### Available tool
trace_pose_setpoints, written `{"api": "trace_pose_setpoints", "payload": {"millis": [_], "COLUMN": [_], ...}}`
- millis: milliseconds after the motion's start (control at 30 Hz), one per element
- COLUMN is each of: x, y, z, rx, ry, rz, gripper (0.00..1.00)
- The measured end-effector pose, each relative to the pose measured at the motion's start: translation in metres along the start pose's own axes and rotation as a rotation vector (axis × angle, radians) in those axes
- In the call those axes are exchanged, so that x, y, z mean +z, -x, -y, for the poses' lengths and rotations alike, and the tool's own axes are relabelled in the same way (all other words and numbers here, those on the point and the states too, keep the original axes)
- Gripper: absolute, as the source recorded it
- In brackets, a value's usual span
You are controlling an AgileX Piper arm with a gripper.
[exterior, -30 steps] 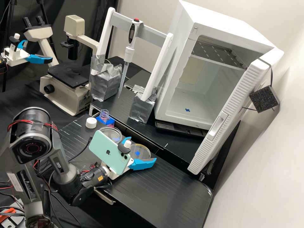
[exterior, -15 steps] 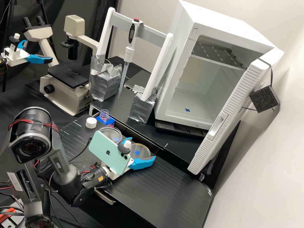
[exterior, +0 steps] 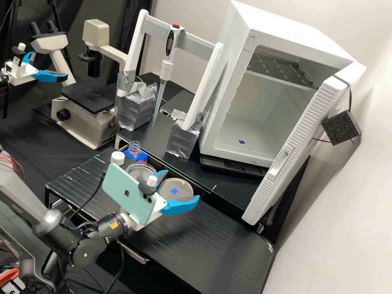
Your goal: Close the lid
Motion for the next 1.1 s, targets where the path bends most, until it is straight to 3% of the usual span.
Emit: {"api": "trace_pose_setpoints", "payload": {"millis": [133,333,433,567,600,700,800,1000,1100], "x": [-0.02,-0.036,-0.04,-0.045,-0.046,-0.048,-0.043,-0.03,-0.032], "y": [-0.001,-0.001,-0.001,0.0,0.0,-0.004,-0.012,-0.024,-0.028], "z": [0.012,0.031,0.039,0.048,0.049,0.051,0.052,0.056,0.059], "rx": [-0.091,-0.259,-0.313,-0.375,-0.38,-0.371,-0.34,-0.297,-0.284], "ry": [0.041,0.057,0.056,0.071,0.067,0.003,-0.035,-0.071,-0.073], "rz": [-0.131,-0.266,-0.285,-0.261,-0.258,-0.252,-0.217,-0.125,-0.133], "gripper": [0.0,0.0,0.0,0.0,0.0,0.0,0.0,0.0,0.0]}}
